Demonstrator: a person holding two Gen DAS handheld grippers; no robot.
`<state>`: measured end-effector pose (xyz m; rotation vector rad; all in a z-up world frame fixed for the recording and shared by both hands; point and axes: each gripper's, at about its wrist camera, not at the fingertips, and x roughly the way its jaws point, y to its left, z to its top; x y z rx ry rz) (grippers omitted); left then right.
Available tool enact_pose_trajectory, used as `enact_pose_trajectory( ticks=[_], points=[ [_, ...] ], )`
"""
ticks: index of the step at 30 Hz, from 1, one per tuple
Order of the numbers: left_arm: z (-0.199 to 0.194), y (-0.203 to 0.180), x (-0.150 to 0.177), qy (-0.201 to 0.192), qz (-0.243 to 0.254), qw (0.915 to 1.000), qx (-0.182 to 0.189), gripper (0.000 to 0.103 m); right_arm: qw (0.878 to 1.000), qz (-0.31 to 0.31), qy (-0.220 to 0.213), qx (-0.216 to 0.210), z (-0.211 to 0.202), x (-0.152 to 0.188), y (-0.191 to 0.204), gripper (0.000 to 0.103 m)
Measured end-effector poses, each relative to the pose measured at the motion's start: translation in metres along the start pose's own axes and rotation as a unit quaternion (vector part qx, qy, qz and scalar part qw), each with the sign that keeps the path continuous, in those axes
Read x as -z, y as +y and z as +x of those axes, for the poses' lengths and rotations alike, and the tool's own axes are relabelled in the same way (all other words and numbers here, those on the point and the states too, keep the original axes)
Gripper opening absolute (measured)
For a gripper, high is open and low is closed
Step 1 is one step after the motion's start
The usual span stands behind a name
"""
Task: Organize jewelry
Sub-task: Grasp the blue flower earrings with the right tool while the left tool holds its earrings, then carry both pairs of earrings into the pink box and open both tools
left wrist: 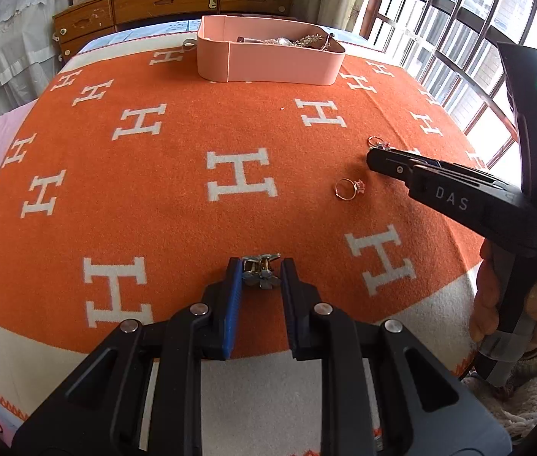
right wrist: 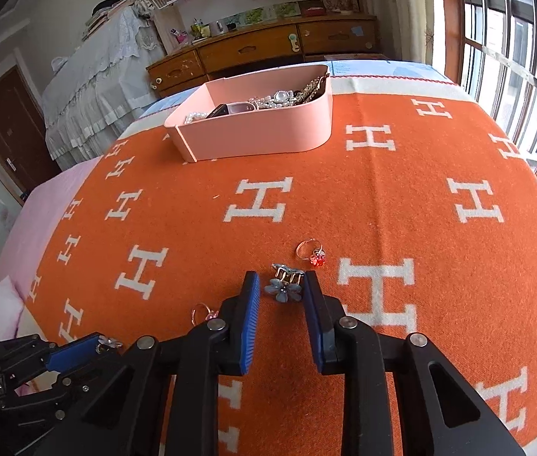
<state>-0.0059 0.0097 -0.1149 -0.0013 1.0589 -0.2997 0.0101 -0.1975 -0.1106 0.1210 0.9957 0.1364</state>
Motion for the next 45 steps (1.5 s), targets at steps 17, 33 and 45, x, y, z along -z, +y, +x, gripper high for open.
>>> enact_pose_trajectory(
  ticks=[17, 33, 45],
  points=[
    [-0.033, 0.002, -0.023, -0.012, -0.002, 0.9996, -0.026, 0.017, 0.994, -0.029, -0.018, -0.105, -0.094, -0.028, 0.008, 0.019],
    [-0.133, -0.045, -0.172, -0.118, 0.099, 0.9849, -0.079, 0.017, 0.987, -0.076, -0.102, -0.094, -0.227, -0.21, 0.016, 0.019],
    [-0.085, -0.024, -0.319, -0.097, 0.063, 0.9867, -0.114, 0.017, 0.992, -0.061, -0.099, -0.037, -0.187, -0.342, -0.003, 0.019]
  ],
)
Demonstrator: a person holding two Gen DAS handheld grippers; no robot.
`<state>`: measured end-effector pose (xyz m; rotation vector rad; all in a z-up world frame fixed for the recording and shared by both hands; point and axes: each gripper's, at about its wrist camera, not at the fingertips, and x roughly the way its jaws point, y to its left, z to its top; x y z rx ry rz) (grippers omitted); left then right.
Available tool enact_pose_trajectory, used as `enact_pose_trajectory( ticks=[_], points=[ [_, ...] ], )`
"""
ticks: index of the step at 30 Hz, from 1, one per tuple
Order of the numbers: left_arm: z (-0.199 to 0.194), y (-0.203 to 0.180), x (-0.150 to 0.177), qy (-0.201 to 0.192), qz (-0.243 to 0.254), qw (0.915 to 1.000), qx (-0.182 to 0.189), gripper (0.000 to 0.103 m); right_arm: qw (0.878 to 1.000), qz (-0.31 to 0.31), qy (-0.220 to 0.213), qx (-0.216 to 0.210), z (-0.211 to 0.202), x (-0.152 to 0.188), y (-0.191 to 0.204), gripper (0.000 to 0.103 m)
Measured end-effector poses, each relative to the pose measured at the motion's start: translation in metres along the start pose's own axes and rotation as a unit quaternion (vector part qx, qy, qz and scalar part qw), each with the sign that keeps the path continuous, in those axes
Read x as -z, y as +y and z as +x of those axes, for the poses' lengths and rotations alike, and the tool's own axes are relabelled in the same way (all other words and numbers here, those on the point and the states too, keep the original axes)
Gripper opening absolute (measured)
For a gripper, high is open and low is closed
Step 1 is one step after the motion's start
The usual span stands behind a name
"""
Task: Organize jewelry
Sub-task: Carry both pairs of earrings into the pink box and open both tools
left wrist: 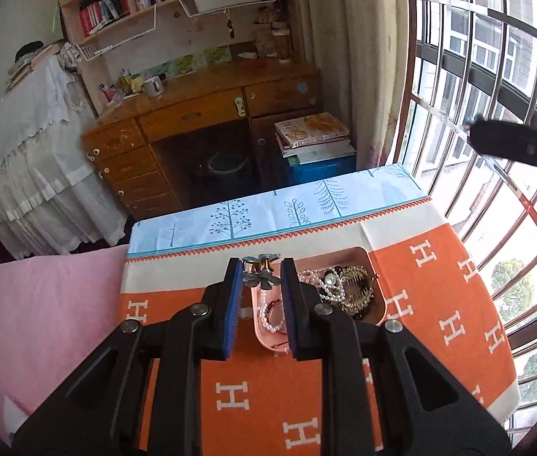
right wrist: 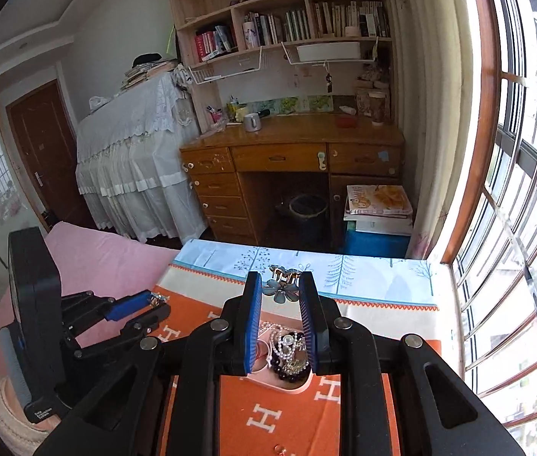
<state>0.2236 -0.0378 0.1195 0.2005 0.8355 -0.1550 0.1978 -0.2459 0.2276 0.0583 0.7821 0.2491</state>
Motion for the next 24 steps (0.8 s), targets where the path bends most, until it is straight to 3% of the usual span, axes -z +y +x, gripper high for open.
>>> enact_pose_trajectory(
  ticks=[5, 11, 19, 24],
  points=[
    [0.087, -0.007, 0.003, 0.054, -0.027, 0.9977, 0.032, 0.017, 0.997, 0.026, 0.065, -0.015, 0.094, 0.016, -0.024, 0.019],
    [0.172, -0.013, 0.021, 0.106, -0.036, 0.9933, 0.029, 0.018, 0.99, 0.057, 0.127, -0.026, 0.188, 0.059, -0.036, 0.019],
    [0.232, -0.005, 0.042, 0.137, -0.033, 0.9899, 0.017, 0.018, 0.98, 0.082, 0.175, -0.045, 0.275, 0.102, -0.031, 0.019],
    [0.244, -0.002, 0.048, 0.147, -0.035, 0.9876, 0.042, 0.018, 0.977, 0.103, 0.18, -0.056, 0.316, 0.118, -0.032, 0.021]
  ],
)
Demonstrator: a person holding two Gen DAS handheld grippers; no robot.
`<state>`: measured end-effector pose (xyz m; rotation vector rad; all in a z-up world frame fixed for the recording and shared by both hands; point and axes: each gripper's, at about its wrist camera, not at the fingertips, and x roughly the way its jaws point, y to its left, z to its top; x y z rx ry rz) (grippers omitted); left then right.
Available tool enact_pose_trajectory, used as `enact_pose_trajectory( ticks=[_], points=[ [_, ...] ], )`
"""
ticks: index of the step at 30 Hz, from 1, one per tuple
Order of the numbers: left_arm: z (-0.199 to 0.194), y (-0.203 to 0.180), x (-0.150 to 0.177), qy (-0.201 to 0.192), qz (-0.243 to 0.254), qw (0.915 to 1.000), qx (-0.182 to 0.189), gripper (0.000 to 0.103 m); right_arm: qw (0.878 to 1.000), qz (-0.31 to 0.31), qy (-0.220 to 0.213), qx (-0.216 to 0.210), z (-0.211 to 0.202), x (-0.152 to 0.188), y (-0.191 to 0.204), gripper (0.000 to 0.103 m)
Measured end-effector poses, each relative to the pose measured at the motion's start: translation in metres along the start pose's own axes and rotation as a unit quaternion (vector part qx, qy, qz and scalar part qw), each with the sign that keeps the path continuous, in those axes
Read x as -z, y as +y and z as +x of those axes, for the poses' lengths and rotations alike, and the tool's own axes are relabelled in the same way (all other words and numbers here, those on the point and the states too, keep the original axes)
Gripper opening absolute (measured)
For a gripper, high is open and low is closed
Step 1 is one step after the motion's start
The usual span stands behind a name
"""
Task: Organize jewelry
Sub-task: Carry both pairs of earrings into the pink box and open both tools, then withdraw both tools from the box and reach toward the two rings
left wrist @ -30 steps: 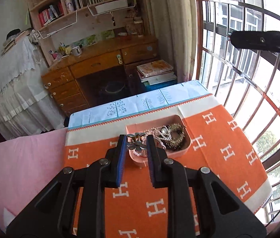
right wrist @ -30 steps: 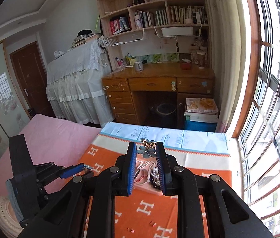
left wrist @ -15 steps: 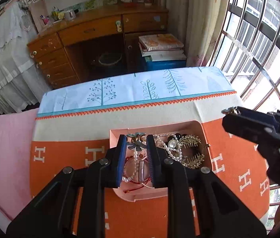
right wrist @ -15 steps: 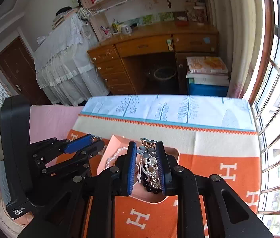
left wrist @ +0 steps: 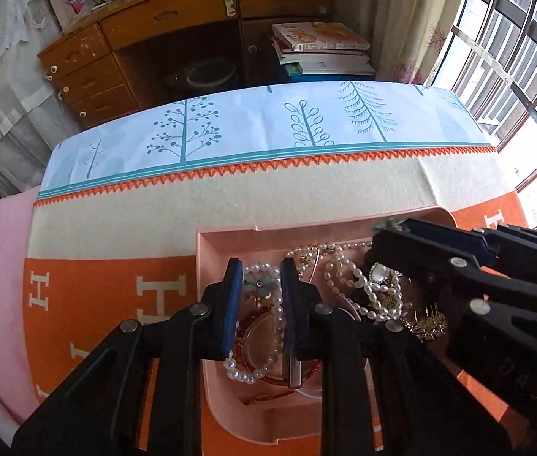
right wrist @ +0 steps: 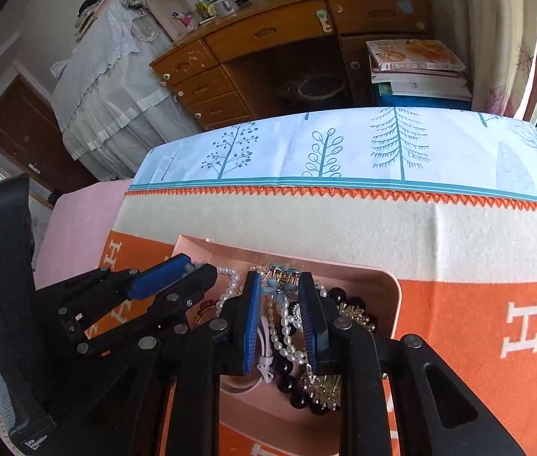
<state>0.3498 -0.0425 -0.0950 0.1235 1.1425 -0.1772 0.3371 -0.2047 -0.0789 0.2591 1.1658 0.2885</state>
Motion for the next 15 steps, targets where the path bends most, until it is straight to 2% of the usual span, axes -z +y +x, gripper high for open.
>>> enact_pose_trajectory(
  ticks=[2, 3, 4, 6, 8, 15],
  points=[
    [0.003, 0.0, 0.0, 0.005, 0.0, 0.9999, 0.013, 0.019, 1.0, 0.01, 0.002, -0.003, 0.013, -0.002, -0.004, 0.028],
    [0.003, 0.0, 0.0, 0.007, -0.001, 0.9998, 0.02, 0.025, 1.0, 0.018, 0.001, -0.008, 0.016, -0.003, -0.008, 0.036],
    [0.003, 0.0, 0.0, 0.009, -0.001, 0.9995, 0.029, 0.038, 1.0, 0.025, -0.004, -0.01, 0.016, -0.003, -0.012, 0.037],
    [0.001, -0.001, 0.0, 0.006, -0.004, 0.9993, 0.036, 0.055, 0.999, 0.028, -0.014, -0.014, 0.013, -0.003, -0.015, 0.038],
    [-0.003, -0.002, 0.001, -0.003, -0.004, 0.9993, 0.038, 0.055, 0.999, 0.026, -0.022, -0.017, 0.005, -0.003, -0.014, 0.038],
    [-0.02, -0.007, 0.007, 0.007, 0.001, 0.9995, 0.03, 0.055, 0.999, 0.016, -0.045, -0.013, -0.025, 0.004, -0.009, 0.038]
  ],
)
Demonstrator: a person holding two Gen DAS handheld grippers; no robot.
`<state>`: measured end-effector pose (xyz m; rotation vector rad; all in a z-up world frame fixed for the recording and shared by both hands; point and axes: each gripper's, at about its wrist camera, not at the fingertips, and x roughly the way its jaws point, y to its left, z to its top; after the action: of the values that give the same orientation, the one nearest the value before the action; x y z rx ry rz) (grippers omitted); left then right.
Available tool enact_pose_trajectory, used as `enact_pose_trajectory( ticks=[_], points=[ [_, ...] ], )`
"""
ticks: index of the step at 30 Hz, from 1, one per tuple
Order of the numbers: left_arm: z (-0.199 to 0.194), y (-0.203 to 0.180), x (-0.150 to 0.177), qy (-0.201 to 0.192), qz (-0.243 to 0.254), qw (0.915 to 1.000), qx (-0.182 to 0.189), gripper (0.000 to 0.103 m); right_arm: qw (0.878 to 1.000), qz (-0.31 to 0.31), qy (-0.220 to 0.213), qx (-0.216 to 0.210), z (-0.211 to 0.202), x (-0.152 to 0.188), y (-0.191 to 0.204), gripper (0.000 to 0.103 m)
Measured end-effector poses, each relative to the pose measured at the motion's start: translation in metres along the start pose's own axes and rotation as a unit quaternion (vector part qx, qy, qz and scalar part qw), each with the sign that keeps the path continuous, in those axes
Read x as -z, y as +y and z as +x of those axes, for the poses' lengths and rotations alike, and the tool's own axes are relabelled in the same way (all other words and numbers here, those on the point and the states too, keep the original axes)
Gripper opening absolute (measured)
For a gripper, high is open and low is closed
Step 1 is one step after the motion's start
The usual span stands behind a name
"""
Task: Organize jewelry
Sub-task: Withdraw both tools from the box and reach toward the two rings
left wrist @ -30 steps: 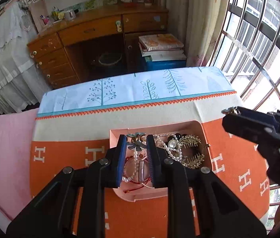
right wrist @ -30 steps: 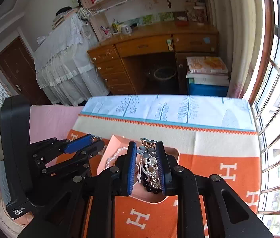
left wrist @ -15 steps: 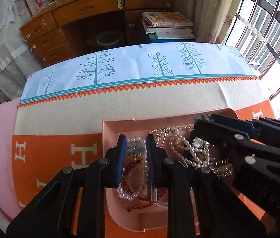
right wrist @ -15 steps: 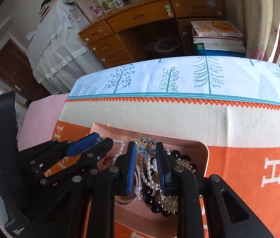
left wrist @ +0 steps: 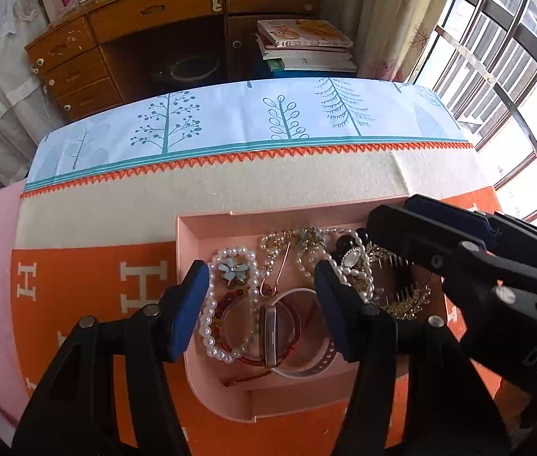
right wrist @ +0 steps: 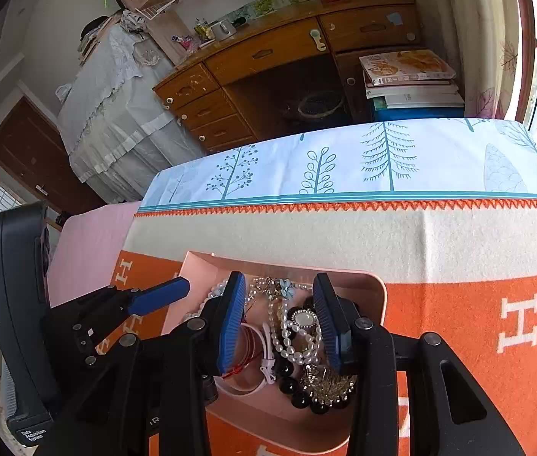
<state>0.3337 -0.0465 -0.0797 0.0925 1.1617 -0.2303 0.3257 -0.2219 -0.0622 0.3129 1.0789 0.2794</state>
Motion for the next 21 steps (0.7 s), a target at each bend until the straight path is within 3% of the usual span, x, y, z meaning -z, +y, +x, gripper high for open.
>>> enact_pose_trajectory(
  ticks=[13, 21],
  points=[
    [-0.043, -0.006, 0.043, -0.008, 0.017, 0.999, -0.04, 0.055, 1.0, -0.008, -0.013, -0.001, -0.051, 0.037, 0.008, 0.038],
    [-0.086, -0.021, 0.073, -0.023, 0.051, 0.9974, -0.046, 0.055, 0.999, -0.015, -0.027, 0.009, -0.094, 0.066, 0.013, 0.038]
  ],
)
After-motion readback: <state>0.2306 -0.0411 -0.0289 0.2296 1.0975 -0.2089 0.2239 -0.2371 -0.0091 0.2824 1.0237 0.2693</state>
